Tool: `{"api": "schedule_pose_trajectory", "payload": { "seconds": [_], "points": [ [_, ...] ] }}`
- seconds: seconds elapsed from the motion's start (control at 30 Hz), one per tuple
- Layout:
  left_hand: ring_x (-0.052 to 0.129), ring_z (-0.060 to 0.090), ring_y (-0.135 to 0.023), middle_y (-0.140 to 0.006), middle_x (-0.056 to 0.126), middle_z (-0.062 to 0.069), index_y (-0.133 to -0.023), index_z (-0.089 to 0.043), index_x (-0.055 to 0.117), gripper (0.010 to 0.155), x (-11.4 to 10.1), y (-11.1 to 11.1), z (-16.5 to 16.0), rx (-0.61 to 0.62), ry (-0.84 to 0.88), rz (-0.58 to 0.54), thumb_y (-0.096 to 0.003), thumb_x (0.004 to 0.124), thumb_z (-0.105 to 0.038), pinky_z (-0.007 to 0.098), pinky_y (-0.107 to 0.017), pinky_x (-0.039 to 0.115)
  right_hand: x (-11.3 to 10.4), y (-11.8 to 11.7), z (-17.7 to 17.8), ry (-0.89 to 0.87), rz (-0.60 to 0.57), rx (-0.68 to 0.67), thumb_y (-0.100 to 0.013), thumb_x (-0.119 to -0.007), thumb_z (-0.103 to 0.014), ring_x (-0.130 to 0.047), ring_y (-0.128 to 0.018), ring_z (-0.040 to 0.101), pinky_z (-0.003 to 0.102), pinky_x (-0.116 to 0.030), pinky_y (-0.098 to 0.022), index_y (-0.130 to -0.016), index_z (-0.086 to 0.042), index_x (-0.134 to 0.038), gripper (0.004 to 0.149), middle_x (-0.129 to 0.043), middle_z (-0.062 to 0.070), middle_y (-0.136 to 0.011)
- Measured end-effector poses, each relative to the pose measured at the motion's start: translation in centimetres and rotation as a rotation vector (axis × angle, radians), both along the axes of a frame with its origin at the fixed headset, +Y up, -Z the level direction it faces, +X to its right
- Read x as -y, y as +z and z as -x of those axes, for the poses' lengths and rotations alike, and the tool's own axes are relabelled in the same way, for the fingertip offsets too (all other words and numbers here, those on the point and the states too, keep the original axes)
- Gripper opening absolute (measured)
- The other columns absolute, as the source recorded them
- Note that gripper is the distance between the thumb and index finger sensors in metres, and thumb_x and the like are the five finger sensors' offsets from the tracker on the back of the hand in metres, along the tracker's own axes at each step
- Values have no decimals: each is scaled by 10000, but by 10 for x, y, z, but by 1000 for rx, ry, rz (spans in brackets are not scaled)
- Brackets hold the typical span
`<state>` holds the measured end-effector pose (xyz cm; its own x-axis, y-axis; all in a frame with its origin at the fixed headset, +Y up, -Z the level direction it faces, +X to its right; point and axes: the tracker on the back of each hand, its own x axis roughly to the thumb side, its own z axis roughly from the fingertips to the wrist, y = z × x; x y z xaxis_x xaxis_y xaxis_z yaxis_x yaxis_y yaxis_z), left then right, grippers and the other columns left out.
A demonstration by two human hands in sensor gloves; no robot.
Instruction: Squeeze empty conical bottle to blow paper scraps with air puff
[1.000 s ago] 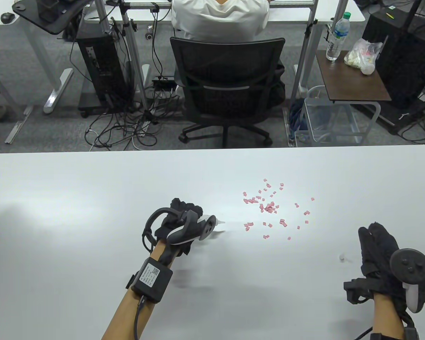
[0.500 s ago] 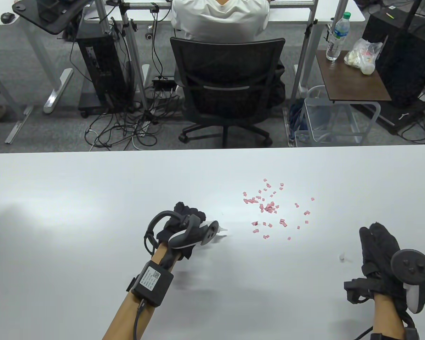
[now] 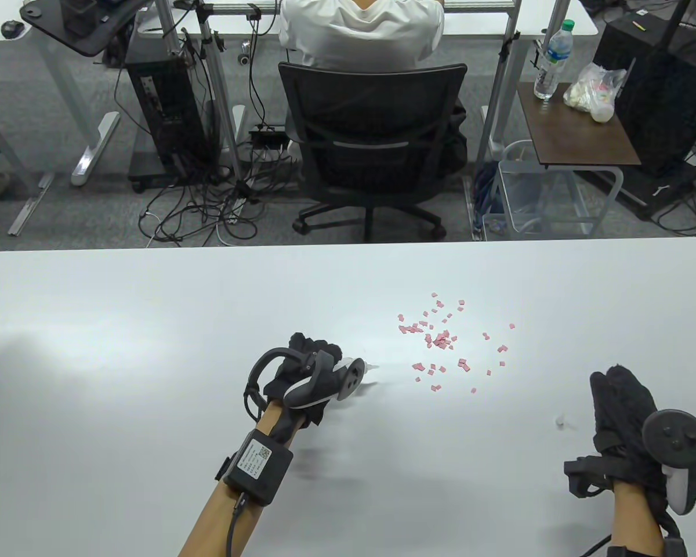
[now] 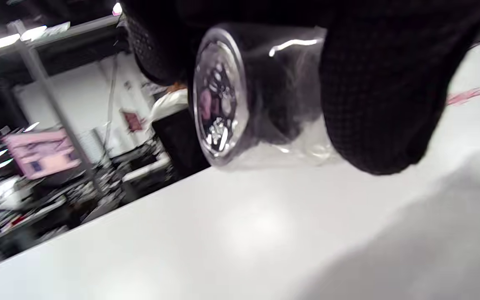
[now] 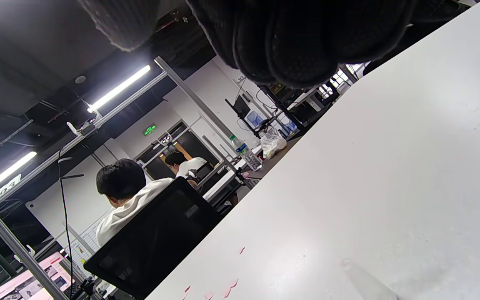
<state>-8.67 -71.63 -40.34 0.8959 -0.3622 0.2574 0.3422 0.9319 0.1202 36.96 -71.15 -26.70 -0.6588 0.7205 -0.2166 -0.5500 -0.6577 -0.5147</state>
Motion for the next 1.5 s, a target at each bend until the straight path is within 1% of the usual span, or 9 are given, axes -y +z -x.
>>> {"api": "schedule_pose_trajectory", "payload": {
  "seconds": [0.13,0.23,0.53,0.6,0.67,0.77,0.97,1.3,1.5],
  "points": [
    [1004,278,-840,-985,917,84,-1039,-187,770,740,-5,-9,11,-127,72,-13,-399,1022,-458,503,-790,645,0,0,0,3,1,-4,-587,-704,-489,-895,-685,364,590,-755,-562,-1040,-52,-731,631,-841,228,-867],
    [1071,243,-740,-870,1007,41,-942,-212,866,657,-6,-9,9,-110,-5,-8,-350,1058,-422,472,-763,711,0,0,-1,0,-5,1,-586,-704,-489,-895,-685,364,590,-755,-562,-1040,-50,-731,631,-842,226,-866],
    [1069,212,-758,-879,1004,6,-941,-253,861,677,-7,2,3,-39,5,-6,-325,1074,-436,449,-773,711,2,1,-3,-7,12,11,-587,-704,-491,-896,-680,365,590,-756,-559,-1035,-47,-737,632,-844,227,-862],
    [996,260,-888,-1018,907,37,-1037,-235,771,722,-6,4,2,-66,71,142,-392,1031,-428,490,-806,637,2,1,-3,8,34,22,-587,-707,-490,-898,-676,365,591,-756,-556,-1035,-47,-738,631,-846,230,-859],
    [999,266,-871,-1001,912,52,-1031,-221,776,719,-10,14,2,-45,162,84,-392,1036,-425,494,-799,637,2,1,-3,10,32,23,-587,-707,-490,-899,-674,364,589,-758,-553,-1033,-47,-740,630,-847,230,-858],
    [1069,186,-763,-879,1000,-30,-936,-281,855,673,-13,27,-2,4,16,-74,-319,1072,-442,431,-776,710,4,-1,-2,10,31,11,-587,-706,-492,-901,-671,363,588,-761,-550,-1031,-47,-742,630,-850,228,-854],
    [999,244,-861,-993,912,34,-1028,-240,770,742,-14,43,7,-9,181,-40,-373,1035,-465,480,-798,641,5,-2,1,20,38,-11,-587,-706,-492,-905,-667,360,586,-764,-547,-1029,-46,-743,629,-851,226,-852],
    [968,250,-900,-1025,879,35,-1054,-240,738,744,-46,109,32,-6,371,-49,-403,1005,-479,507,-803,616,13,-9,7,108,174,20,-588,-717,-502,-911,-646,362,581,-769,-526,-1021,-45,-760,632,-862,235,-844],
    [970,250,-899,-1023,884,30,-1056,-263,736,734,-37,135,48,-9,450,-18,-413,984,-513,513,-802,615,10,-12,19,168,175,-35,-582,-748,-475,-905,-665,362,581,-767,-538,-1025,-56,-756,610,-833,247,-902]
  ]
}}
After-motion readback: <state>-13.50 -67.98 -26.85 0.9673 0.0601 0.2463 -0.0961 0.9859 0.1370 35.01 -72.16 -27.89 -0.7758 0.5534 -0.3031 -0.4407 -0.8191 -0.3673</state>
